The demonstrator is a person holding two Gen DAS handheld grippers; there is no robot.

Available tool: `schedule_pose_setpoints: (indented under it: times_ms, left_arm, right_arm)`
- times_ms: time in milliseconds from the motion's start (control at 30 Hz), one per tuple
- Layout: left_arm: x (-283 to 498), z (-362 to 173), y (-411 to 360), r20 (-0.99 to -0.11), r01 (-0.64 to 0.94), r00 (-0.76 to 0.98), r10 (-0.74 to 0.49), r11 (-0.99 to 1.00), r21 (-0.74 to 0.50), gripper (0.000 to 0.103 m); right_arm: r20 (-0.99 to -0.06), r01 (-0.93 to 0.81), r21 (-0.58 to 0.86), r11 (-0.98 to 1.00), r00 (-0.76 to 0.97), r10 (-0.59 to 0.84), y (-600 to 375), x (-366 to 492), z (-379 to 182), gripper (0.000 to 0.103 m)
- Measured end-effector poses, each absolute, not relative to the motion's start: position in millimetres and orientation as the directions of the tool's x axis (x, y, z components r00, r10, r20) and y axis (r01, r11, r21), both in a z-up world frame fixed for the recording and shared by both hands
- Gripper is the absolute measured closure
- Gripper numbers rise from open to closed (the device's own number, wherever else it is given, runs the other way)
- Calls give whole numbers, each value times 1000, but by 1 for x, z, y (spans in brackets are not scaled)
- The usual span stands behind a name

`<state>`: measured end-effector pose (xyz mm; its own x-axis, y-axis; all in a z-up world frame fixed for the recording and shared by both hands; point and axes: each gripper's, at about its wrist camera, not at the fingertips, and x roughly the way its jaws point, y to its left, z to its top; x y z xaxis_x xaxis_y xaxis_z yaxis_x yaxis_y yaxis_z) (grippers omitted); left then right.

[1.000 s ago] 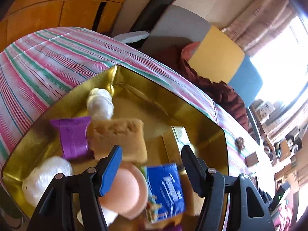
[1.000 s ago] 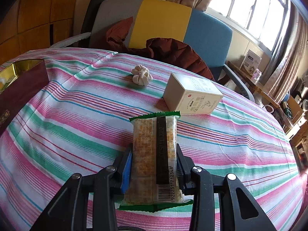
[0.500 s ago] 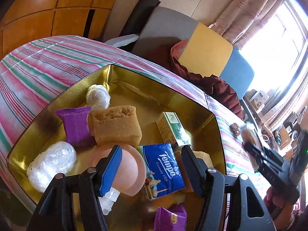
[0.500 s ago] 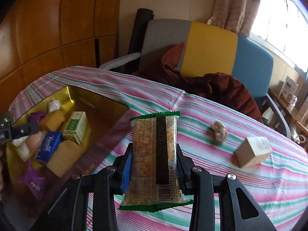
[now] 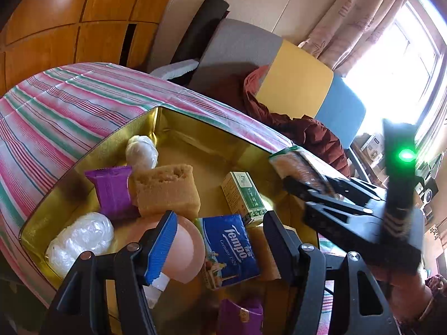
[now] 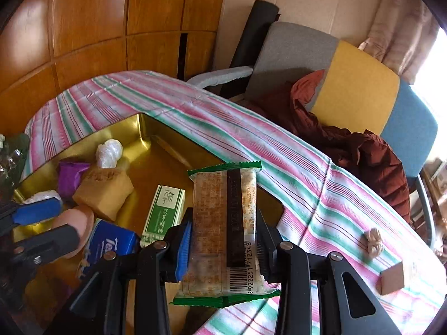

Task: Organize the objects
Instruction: 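Lower the cracker packet into the tray and open right tool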

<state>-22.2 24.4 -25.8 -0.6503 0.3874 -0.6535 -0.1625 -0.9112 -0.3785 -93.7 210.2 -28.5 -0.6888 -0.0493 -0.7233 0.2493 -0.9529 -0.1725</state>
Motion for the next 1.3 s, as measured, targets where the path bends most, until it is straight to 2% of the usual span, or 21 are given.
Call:
schedule_pose_setpoints:
  times_ms: [200, 333, 467, 533, 933, 1300]
  left_arm:
    - [-23, -27, 25, -663, -158, -640, 389, -910, -383, 38]
    - [-22, -27, 28, -665, -165, -637, 390, -912, -377, 38]
    - [-20, -27, 30, -664, -169, -635, 395, -910, -379, 38]
    - [-20, -26, 31, -662, -173, -636, 396, -910, -378, 38]
    - [-9, -23, 43, -659, -214, -627, 416, -905, -368, 38]
    - [13, -12, 70, -638, -337, -613, 467, -884, -323, 38]
  right_arm:
    - [-758, 248, -177, -952, -652, -29, 209, -111, -44, 62]
    - [-749, 229, -144, -963, -661, -45, 214, -109, -45, 49]
    - [-725, 213, -122, -969, -686, -59, 219, -96, -39, 42]
    - [-714, 200, -111, -974, -697, -62, 222, -88, -37, 34]
    - [-695, 60, 21, -998, -717, -57, 261, -47, -28, 30]
    - [-726, -29, 33, -999, -688, -4, 306, -18, -45, 29]
